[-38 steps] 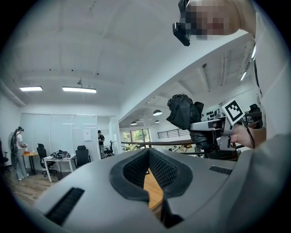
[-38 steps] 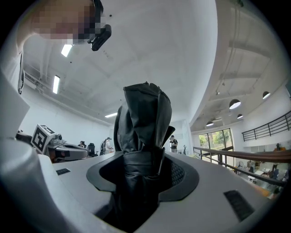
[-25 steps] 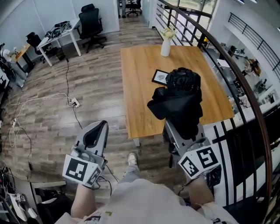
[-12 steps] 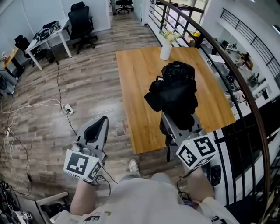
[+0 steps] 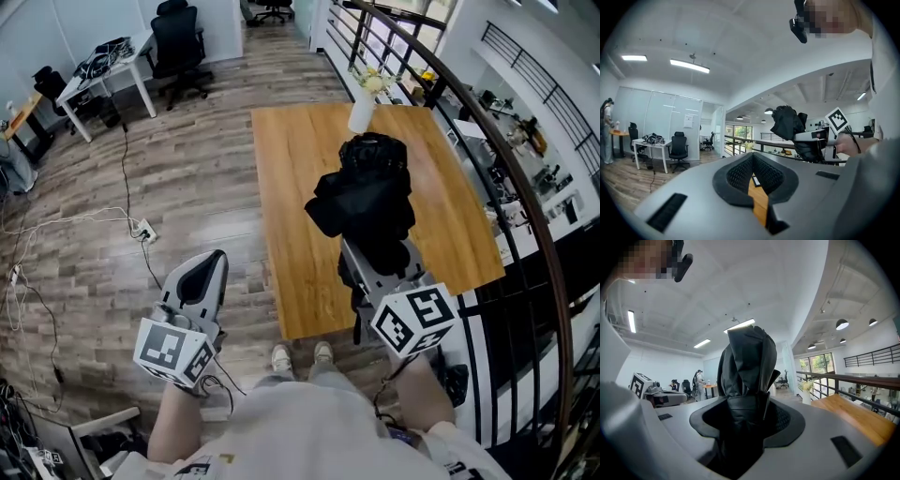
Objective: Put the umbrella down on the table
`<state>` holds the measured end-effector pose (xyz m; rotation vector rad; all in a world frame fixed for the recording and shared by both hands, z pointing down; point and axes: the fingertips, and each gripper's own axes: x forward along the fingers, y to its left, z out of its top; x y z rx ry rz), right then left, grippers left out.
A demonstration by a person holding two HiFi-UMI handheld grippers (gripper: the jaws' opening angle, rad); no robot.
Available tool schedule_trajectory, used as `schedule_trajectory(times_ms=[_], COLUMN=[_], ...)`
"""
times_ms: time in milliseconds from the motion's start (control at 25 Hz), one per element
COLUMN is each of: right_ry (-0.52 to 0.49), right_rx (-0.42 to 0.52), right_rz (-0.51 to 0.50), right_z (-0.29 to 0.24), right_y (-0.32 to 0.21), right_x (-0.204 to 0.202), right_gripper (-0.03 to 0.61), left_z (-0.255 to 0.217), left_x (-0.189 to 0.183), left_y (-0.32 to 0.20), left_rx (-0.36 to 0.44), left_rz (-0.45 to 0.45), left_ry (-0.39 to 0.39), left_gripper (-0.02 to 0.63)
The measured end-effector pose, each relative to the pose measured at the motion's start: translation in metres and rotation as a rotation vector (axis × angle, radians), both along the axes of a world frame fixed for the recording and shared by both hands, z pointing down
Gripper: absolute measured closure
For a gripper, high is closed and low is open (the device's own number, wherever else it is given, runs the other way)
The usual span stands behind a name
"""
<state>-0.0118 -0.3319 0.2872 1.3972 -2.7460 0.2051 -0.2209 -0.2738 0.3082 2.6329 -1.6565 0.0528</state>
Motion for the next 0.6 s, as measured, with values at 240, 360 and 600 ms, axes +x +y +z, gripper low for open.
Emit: schedule_trajectory(times_ms=[240,360,600], right_ry=[-0.021,-0.028,-0.029], right_rx=[-0.015,-0.022,-0.021], right_rz=[-0.034,-0.037,-0.072], right_z=[0.004,0.004,-0.003], right_y=[-0.007,-0.014,-0.045], right_x=[0.003,0.005,-0.002], right_gripper=[0.336,0.336,0.336], left_z=[0.001,0.005,-0.002], left_x=[0.005,0.014,0.028], left_y=[-0.005,-0.01,-0.05], left_rx=[0.006,0.014,0.045], left_rz=[-0.033,-0.034,-0.039], left_ry=[0.007,-0.008,-0.037], left_gripper=[0.597,0.597,0.597])
